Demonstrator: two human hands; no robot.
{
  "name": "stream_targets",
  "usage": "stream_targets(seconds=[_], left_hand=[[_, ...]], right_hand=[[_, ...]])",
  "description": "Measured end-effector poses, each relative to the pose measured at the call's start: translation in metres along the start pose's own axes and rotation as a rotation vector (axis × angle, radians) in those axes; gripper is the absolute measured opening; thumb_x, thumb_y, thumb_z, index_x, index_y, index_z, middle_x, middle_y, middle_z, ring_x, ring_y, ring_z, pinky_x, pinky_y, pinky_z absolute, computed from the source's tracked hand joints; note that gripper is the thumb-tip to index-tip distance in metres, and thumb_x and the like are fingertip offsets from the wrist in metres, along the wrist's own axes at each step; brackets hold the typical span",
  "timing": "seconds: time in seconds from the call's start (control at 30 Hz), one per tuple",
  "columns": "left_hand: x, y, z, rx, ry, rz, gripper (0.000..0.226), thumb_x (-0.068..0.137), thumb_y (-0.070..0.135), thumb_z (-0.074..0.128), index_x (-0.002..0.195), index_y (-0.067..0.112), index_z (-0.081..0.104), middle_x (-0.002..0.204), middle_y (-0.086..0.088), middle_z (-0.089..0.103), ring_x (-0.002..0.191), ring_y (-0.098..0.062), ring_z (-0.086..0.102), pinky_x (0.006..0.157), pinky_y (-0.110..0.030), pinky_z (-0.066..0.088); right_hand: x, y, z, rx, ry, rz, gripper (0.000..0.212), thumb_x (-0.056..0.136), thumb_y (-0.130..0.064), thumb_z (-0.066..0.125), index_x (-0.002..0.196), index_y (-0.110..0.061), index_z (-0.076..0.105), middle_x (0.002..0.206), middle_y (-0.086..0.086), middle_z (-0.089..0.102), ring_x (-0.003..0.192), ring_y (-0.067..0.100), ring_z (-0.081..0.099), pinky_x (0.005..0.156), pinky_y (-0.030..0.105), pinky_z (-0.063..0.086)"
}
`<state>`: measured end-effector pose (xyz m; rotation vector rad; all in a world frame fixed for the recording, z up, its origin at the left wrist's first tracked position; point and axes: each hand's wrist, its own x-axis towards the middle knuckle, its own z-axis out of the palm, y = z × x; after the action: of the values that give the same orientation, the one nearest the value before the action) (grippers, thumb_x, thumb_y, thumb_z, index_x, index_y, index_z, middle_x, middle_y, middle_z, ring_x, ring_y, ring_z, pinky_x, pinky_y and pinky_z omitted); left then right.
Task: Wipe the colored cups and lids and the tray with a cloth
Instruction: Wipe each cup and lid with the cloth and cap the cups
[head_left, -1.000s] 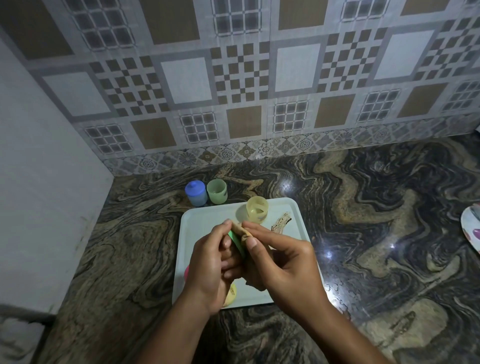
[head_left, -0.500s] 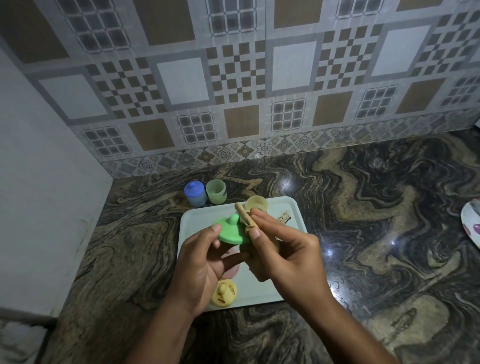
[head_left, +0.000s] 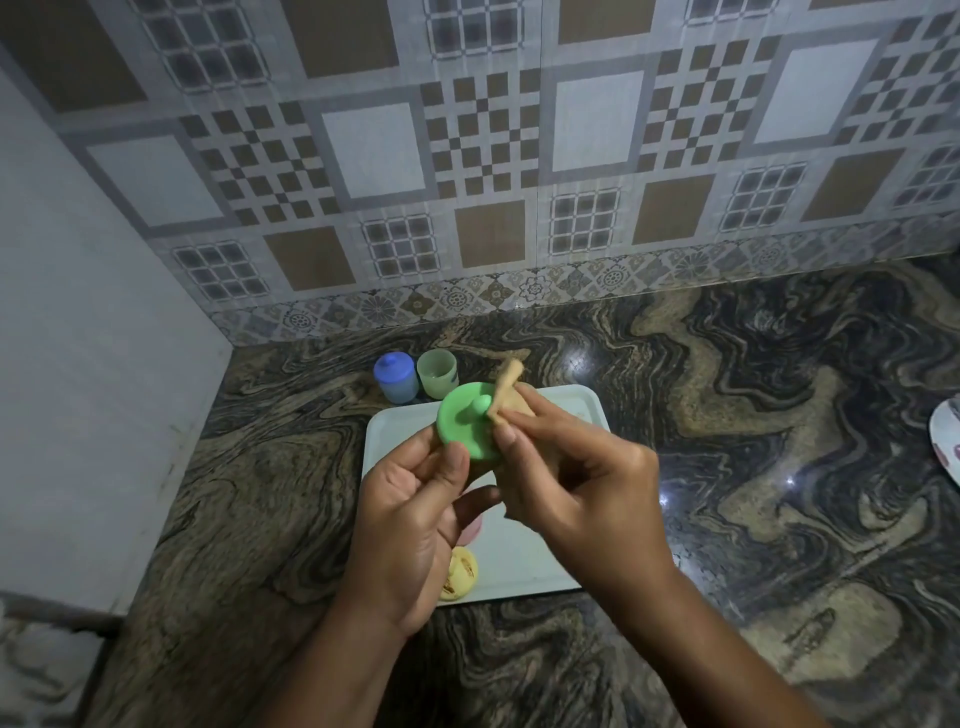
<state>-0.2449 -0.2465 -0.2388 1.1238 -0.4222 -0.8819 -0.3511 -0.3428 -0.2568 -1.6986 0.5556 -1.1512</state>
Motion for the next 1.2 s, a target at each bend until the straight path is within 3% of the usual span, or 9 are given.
stream_targets(seconds=[0.1, 0.17, 0.3, 0.47, 0.6, 0.73, 0.93, 1.1, 1.2], left_hand=[[0.002, 0.001, 0.002, -0.007, 0.037, -0.027, 0.031, 0.090, 0.021, 0.054, 0.117, 0.011, 0.068, 0.112, -0.011, 0.074, 0.095, -0.016, 0.072, 0.092, -0.044, 0.046], [0.003, 0.002, 0.004, -0.017, 0.067, -0.039, 0.032, 0.093, 0.027, 0.053, 0.117, 0.011, 0.067, 0.114, -0.012, 0.073, 0.099, -0.019, 0.072, 0.104, -0.055, 0.037], [0.002, 0.003, 0.007, 0.056, 0.056, 0.029, 0.023, 0.095, 0.025, 0.059, 0.112, 0.013, 0.069, 0.117, -0.019, 0.070, 0.101, -0.023, 0.071, 0.098, -0.049, 0.045], [0.004, 0.005, 0.003, 0.029, 0.099, 0.059, 0.024, 0.096, 0.015, 0.053, 0.111, 0.010, 0.071, 0.107, -0.011, 0.073, 0.091, -0.015, 0.066, 0.058, -0.022, 0.047], [0.004, 0.006, 0.005, 0.005, 0.095, 0.028, 0.028, 0.100, 0.021, 0.049, 0.117, 0.011, 0.068, 0.116, -0.010, 0.072, 0.100, -0.016, 0.068, 0.078, -0.036, 0.051], [0.000, 0.002, 0.009, 0.086, 0.045, 0.103, 0.020, 0.093, 0.022, 0.062, 0.111, 0.017, 0.071, 0.118, -0.012, 0.071, 0.100, -0.022, 0.071, 0.094, -0.054, 0.045], [0.000, 0.008, 0.004, 0.028, 0.043, 0.115, 0.026, 0.088, 0.020, 0.057, 0.107, 0.011, 0.073, 0.107, -0.014, 0.072, 0.079, -0.016, 0.064, 0.057, -0.024, 0.048], [-0.001, 0.006, 0.009, 0.022, 0.080, 0.094, 0.027, 0.098, 0.024, 0.055, 0.116, 0.010, 0.068, 0.121, -0.016, 0.069, 0.107, -0.021, 0.069, 0.089, -0.048, 0.049], [-0.003, 0.004, 0.011, 0.069, 0.077, 0.115, 0.021, 0.097, 0.013, 0.057, 0.115, 0.014, 0.068, 0.117, -0.010, 0.071, 0.103, -0.018, 0.071, 0.090, -0.048, 0.049]], right_hand=[[0.006, 0.001, 0.000, 0.066, -0.024, 0.136, 0.017, 0.091, -0.020, 0.077, 0.107, -0.017, 0.081, 0.105, 0.000, 0.080, 0.099, 0.014, 0.076, 0.075, 0.040, 0.063], [0.005, 0.001, 0.000, 0.025, -0.092, 0.125, 0.026, 0.090, -0.025, 0.075, 0.115, -0.018, 0.078, 0.117, -0.002, 0.076, 0.114, 0.017, 0.072, 0.085, 0.036, 0.061], [0.000, 0.000, 0.000, -0.109, -0.126, -0.006, 0.034, 0.089, -0.022, 0.073, 0.122, -0.014, 0.074, 0.139, 0.008, 0.063, 0.126, -0.002, 0.059, 0.093, 0.025, 0.058], [0.007, -0.002, 0.001, -0.048, -0.080, -0.041, 0.021, 0.093, -0.006, 0.073, 0.113, -0.009, 0.078, 0.110, -0.005, 0.075, 0.126, 0.006, 0.062, 0.097, 0.025, 0.056], [0.008, -0.005, -0.001, -0.014, -0.063, 0.023, 0.021, 0.092, -0.007, 0.074, 0.112, -0.010, 0.078, 0.108, -0.017, 0.072, 0.118, 0.006, 0.068, 0.096, 0.028, 0.058], [0.005, -0.008, 0.000, 0.041, -0.032, 0.095, 0.026, 0.089, -0.012, 0.078, 0.114, -0.016, 0.078, 0.106, -0.005, 0.079, 0.079, 0.009, 0.078, 0.063, 0.028, 0.062], [0.011, -0.013, -0.005, 0.017, 0.012, 0.083, 0.016, 0.088, -0.020, 0.078, 0.103, -0.018, 0.082, 0.108, -0.011, 0.078, 0.090, 0.005, 0.076, 0.069, 0.021, 0.058], [0.009, -0.011, -0.001, 0.002, 0.019, 0.113, 0.017, 0.086, -0.016, 0.082, 0.103, -0.019, 0.080, 0.097, -0.009, 0.080, 0.075, 0.012, 0.078, 0.057, 0.037, 0.062], [0.008, -0.008, -0.002, 0.003, -0.070, 0.092, 0.022, 0.090, -0.019, 0.076, 0.112, -0.018, 0.079, 0.117, -0.007, 0.076, 0.109, 0.012, 0.073, 0.084, 0.036, 0.063]])
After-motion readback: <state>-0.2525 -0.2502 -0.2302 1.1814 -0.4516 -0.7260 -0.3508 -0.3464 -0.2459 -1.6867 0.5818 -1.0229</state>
